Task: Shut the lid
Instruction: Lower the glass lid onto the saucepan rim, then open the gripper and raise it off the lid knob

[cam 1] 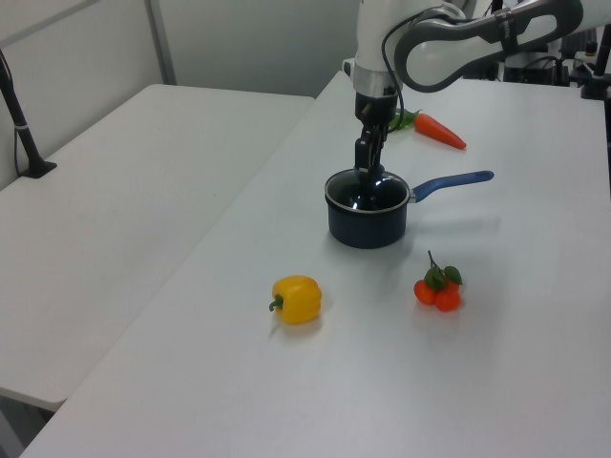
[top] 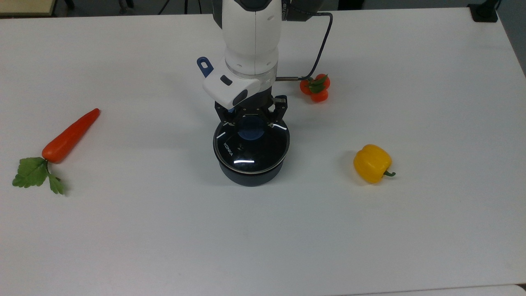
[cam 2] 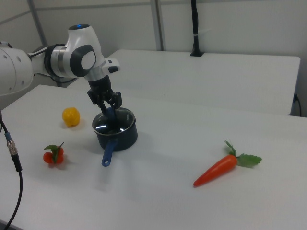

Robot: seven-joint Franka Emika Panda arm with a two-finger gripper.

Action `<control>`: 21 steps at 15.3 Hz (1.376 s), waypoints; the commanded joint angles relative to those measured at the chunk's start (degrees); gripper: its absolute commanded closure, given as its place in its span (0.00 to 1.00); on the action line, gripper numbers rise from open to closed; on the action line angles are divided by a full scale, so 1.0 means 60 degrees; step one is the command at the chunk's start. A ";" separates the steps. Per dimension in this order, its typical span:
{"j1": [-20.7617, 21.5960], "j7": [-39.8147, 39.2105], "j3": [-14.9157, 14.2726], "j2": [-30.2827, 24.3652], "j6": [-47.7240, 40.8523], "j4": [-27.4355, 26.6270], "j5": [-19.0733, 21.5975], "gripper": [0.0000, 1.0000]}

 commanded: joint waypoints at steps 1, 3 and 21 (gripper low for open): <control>0.0112 -0.0024 -0.0091 0.0073 0.0109 0.0032 -0.0003 0.54; 0.0112 -0.0038 -0.0106 0.0088 0.0109 0.0032 -0.0032 0.54; -0.0385 -0.0067 -0.0209 -0.1433 -0.1205 -0.0406 -0.0091 0.00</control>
